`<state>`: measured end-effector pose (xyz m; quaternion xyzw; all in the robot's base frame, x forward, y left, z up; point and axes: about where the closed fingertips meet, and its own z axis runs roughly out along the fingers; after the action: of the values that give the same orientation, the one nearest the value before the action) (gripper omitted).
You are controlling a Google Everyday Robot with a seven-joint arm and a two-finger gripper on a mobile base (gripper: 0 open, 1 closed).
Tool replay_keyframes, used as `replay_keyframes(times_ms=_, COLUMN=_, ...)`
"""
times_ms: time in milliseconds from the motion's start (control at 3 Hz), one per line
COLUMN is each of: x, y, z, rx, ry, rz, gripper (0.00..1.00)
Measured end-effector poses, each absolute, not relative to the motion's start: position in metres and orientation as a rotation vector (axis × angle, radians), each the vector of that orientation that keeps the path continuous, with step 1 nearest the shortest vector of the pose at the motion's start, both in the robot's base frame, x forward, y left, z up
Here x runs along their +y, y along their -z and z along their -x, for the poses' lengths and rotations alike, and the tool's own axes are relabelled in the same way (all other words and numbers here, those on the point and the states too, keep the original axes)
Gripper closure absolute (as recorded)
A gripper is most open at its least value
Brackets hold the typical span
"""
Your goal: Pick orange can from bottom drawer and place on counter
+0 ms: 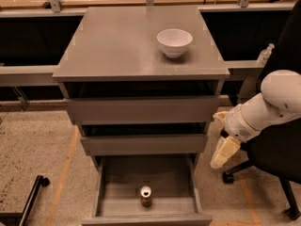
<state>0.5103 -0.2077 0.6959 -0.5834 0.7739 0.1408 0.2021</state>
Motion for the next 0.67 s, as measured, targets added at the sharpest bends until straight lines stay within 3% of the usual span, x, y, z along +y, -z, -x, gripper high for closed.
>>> replay_keyframes(times_ms=667, x=-0.196, y=-0.649, z=-0.51, rx=2.22, ry=-0.405, rz=1.642, gripper=0.0)
